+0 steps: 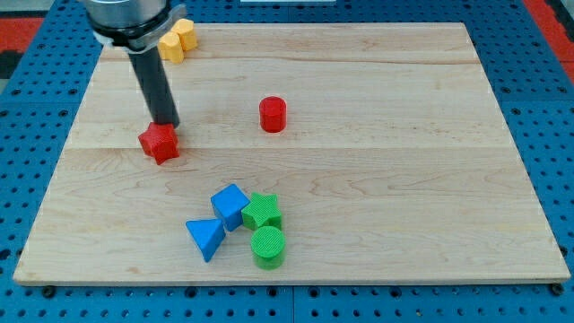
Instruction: Place your arm at the top left side of the red star
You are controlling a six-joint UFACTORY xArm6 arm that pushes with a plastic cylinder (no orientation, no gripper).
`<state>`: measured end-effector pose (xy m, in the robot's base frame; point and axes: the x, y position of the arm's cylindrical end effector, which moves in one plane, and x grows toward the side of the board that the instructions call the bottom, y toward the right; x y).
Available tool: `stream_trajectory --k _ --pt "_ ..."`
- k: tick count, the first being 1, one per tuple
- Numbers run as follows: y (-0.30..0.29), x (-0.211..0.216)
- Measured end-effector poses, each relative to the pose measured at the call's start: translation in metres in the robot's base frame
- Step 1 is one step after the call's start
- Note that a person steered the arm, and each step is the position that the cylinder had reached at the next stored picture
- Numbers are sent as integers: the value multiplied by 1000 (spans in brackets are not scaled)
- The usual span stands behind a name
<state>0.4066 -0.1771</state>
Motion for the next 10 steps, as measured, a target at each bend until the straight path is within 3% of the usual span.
stream_trajectory --k 1,6,10 --pt "-27 1" --pt "-44 -21" --pt "-40 -14"
